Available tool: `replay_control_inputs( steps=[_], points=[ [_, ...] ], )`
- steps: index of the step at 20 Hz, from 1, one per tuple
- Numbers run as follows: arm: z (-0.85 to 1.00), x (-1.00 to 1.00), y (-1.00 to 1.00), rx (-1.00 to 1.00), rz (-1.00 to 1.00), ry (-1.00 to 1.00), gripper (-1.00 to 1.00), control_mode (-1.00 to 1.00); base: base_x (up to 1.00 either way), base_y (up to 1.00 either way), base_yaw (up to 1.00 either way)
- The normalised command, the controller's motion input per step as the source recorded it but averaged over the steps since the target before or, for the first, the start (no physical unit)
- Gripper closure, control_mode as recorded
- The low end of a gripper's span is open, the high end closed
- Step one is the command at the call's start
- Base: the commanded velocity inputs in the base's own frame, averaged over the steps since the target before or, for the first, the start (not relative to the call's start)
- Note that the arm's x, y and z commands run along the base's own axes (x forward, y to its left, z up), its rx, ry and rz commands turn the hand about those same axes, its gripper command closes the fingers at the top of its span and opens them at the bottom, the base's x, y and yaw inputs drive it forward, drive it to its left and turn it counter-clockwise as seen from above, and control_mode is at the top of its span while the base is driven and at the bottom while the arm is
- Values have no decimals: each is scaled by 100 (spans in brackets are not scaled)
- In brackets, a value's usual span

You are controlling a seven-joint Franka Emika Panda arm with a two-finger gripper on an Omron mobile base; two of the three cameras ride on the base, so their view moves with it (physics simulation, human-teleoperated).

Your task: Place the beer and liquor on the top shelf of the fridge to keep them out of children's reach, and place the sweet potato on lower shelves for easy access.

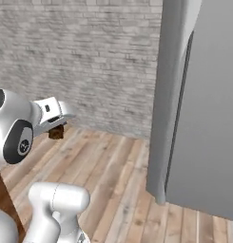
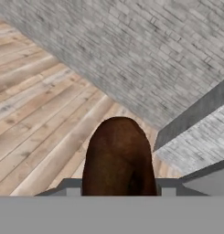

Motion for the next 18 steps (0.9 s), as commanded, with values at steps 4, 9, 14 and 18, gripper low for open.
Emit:
replay_control_inputs(
  steps=[4,9,14,18],
  points=[
    [0,0,0,0,0,0,100,100,100,0,0],
    [0,0,0,0,0,0,100,100,100,0,0],
    [0,0,0,0,0,0,100,100,100,0,-3],
    [0,0,0,0,0,0,100,100,97,0,-18]
  ],
)
